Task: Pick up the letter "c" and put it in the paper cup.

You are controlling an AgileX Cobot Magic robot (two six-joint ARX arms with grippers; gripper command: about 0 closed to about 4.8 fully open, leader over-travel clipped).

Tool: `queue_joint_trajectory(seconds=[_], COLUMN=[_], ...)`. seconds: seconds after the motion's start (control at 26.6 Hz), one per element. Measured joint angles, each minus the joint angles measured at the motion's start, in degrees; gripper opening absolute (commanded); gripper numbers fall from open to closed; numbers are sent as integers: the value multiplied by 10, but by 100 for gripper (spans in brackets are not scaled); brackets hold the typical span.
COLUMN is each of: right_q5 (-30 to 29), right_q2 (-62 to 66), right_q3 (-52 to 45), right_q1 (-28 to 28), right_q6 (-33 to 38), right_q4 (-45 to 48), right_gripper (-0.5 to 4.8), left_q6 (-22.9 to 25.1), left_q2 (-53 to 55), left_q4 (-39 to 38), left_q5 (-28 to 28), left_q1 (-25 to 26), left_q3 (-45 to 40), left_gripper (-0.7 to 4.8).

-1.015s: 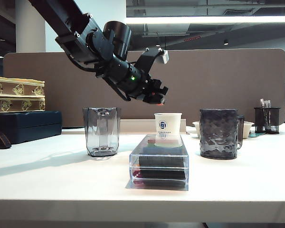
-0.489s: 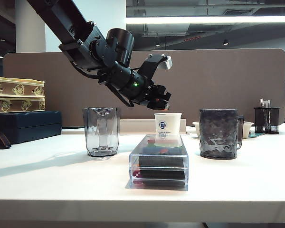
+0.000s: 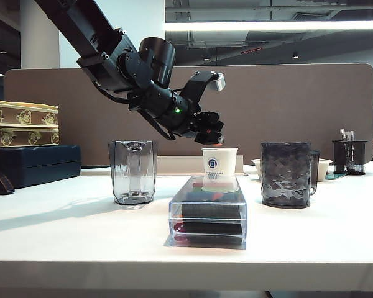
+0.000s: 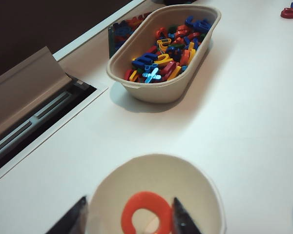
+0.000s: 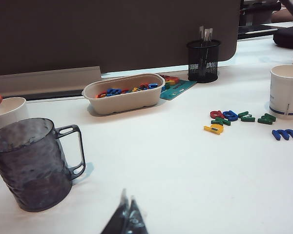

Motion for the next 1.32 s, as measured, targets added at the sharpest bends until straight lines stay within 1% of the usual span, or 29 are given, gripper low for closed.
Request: queue_joint_trajectory(seconds=[0.41,0.49,0.53,0.56,0.64,0.68,0.79,0.94,1.09,1.13,1.17,1.24,1.32], right_q5=[0,0,0,0,0,0,0,0,0,0,0,0,0], right_q2=[0,0,0,0,0,0,0,0,0,0,0,0,0], right_q3=[0,0,0,0,0,0,0,0,0,0,0,0,0], right_q1=[0,0,0,0,0,0,0,0,0,0,0,0,0], right_q6=[0,0,0,0,0,0,0,0,0,0,0,0,0], right_q4=[0,0,0,0,0,0,0,0,0,0,0,0,0], right_gripper=[-1,-1,-1,-1,-1,-1,-1,-1,-1,-1,-1,-1,-1], left_q6=[0,0,0,0,0,0,0,0,0,0,0,0,0], left_q2=[13,17,17,17,17,17,16,17,21,21,21,21,21], left_q4=[11,10,9,9,8,7,-11,-54,-70,-70,-71,-97,-110], left_q5=[1,1,0,0,0,0,0,0,0,0,0,0,0], left_q1=[0,0,0,-1,-1,-1,-1,-1,-1,-1,-1,-1,-1], left_q3=[1,12,16,26,44,49,68,68,68,68,68,68,68], left_gripper=[214,214,200,200,203,221,221,221,222,225,250,282,284])
